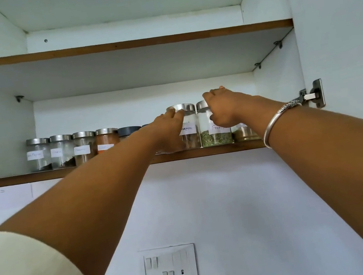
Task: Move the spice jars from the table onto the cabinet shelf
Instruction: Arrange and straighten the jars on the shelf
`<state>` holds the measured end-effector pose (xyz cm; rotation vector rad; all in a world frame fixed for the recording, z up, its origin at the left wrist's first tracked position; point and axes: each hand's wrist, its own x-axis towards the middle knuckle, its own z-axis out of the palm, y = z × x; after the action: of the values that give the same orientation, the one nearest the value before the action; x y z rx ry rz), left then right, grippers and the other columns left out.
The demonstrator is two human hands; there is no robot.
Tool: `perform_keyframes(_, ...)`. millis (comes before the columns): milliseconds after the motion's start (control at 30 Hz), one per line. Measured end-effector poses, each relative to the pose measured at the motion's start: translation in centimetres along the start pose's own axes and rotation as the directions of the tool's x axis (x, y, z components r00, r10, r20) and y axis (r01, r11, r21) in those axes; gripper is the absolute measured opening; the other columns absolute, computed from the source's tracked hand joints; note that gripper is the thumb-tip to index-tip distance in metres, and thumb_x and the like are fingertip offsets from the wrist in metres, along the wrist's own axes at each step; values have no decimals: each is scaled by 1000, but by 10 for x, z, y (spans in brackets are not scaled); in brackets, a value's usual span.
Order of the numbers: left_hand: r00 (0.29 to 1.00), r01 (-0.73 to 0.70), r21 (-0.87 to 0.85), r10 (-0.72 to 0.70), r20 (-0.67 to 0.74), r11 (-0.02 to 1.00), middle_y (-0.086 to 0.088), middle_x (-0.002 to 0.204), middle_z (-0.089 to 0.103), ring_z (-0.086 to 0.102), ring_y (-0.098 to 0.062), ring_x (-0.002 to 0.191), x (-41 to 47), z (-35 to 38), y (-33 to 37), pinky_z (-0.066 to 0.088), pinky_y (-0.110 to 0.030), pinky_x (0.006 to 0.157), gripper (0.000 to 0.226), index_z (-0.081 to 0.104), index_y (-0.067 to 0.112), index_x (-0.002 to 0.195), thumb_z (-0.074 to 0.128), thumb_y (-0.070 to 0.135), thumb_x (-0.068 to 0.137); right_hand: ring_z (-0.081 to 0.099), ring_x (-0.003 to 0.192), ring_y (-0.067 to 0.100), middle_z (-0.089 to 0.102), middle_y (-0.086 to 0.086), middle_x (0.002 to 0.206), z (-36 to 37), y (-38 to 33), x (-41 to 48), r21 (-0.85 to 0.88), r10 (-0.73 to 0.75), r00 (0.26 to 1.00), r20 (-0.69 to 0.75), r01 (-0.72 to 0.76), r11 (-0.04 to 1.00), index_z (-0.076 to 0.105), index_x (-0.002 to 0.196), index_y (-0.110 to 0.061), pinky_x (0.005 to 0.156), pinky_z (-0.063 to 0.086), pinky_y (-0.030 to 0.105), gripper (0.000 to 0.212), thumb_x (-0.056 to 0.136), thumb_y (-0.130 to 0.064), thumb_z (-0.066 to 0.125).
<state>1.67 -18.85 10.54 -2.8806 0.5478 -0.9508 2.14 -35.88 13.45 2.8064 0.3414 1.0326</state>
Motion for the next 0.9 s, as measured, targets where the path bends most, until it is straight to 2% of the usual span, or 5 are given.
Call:
perform_keyframes(233, 999, 32, 44, -31, -25, 999, -11, 159, -6, 0, -30, 146, 25, -3, 23, 17, -45, 118, 87, -3, 13, 150, 58, 23, 89, 42, 124, 34, 37, 16, 139, 17, 24, 5, 65, 23, 997, -67, -19, 998, 30, 139, -6, 95, 42, 41, 53, 90, -13, 50)
perform_keyframes(367, 997, 59, 101, -53, -62, 993, -15, 155, 17, 19, -33, 142, 43, -2, 23, 31, -44, 112, 74, 13, 10, 148, 56, 18, 88, 50, 112, 34, 39, 16, 135, 19, 32, 14, 46, 3, 989, -149, 4, 999, 44, 130, -8, 85, 45, 39, 40, 91, -16, 49)
perform_keyframes(500, 973, 98, 100, -74, -219, 990, -15, 116, 56, 52, -29, 103, 53, -3, 21, 43, -33, 75, 37, 52, 6, 121, 51, 4, 83, 55, 102, 30, 55, 12, 116, 12, 26, 20, 55, -25, 973, -229, 38, 998, 56, 121, -13, 77, 44, 33, 34, 88, -15, 50)
perform_keyframes(633, 957, 86, 8, -80, -280, 996, -13, 87, 64, 56, -31, 85, 66, -14, 7, 40, -28, 67, 20, 65, 9, 82, 47, -1, 83, 60, 92, 28, 65, 10, 101, -4, 17, 22, -19, -41, 979, -198, 38, 999, 65, 109, -11, 76, 51, 34, 29, 83, -15, 54)
perform_keyframes(900, 964, 54, -178, -98, -248, 983, -5, 124, 63, 56, -21, 115, 79, -11, -12, 43, -25, 93, 39, 64, 10, 120, 48, -6, 88, 49, 74, 25, 42, 4, 69, -6, -9, 36, -177, -30, 995, -92, 13, 984, 41, 63, -13, 57, 37, 29, 27, 88, -12, 50)
